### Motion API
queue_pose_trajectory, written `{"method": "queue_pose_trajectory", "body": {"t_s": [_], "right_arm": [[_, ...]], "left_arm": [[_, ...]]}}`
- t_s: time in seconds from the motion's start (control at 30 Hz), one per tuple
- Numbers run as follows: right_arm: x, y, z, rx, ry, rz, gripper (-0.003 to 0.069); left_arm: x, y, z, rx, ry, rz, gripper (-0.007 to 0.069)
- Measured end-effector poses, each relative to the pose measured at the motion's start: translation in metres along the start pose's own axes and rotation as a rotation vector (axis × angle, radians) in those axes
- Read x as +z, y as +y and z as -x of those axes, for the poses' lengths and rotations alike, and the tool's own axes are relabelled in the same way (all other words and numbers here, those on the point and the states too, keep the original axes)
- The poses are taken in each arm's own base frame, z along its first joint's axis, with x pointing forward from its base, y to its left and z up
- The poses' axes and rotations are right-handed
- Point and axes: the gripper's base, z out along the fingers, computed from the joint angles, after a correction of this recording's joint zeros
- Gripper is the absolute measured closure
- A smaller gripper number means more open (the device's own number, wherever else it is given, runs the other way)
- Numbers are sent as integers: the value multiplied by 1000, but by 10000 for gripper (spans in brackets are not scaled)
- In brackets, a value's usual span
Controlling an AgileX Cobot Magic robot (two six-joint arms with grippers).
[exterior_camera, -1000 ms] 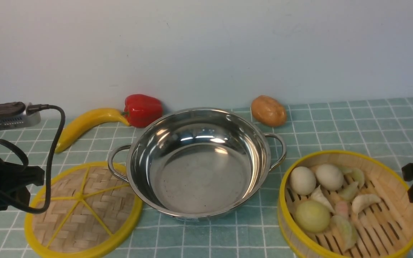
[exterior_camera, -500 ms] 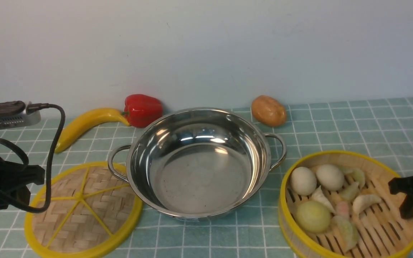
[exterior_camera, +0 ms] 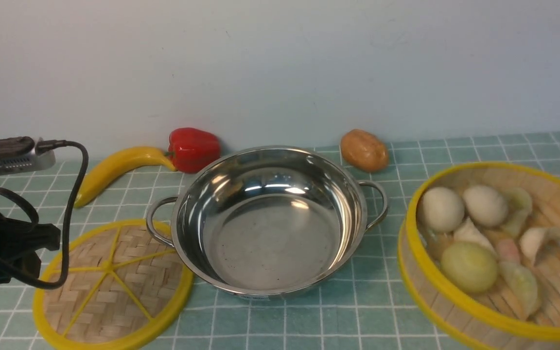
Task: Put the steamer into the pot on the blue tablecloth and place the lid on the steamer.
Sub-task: 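Reach for and grasp the rim of the bamboo steamer holding the buns with the right gripper, then place the bamboo steamer basket of food into the steel pot with the right gripper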
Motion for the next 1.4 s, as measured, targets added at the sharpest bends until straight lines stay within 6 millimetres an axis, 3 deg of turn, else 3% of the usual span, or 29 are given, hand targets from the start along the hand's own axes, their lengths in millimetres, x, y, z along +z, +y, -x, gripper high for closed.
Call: {"method": "queue_pose_trajectory", "body": {"t_s": [0.07,0.13,0.27,0.4,0.43,0.47,0.57,0.77,1.1,1.23,1.4], "right_arm": [[-16,10,8,-23,-36,13,603],[-34,35,27,-81,-104,33,603],[-35,105,54,-190,-149,97,603],[-4,190,80,-310,-159,131,603],[-2,194,81,-315,-159,131,603],[15,219,88,-343,-162,131,603],[49,256,98,-378,-162,139,603],[86,273,106,-380,-138,139,603],[133,271,105,-388,-64,75,603],[149,270,104,-392,-37,57,603],[152,271,103,-397,-30,60,603]], "left_arm": [[0,0,0,0,0,0,382],[0,0,0,0,-2,0,382],[0,0,0,0,-3,0,382],[0,0,0,0,-3,0,382],[0,0,0,0,-3,0,382],[0,0,0,0,-3,0,382],[0,0,0,0,-3,0,382],[0,0,0,0,-3,0,382],[0,0,0,0,-3,0,382],[0,0,0,0,-4,0,382],[0,0,1,0,-6,0,382]]}}
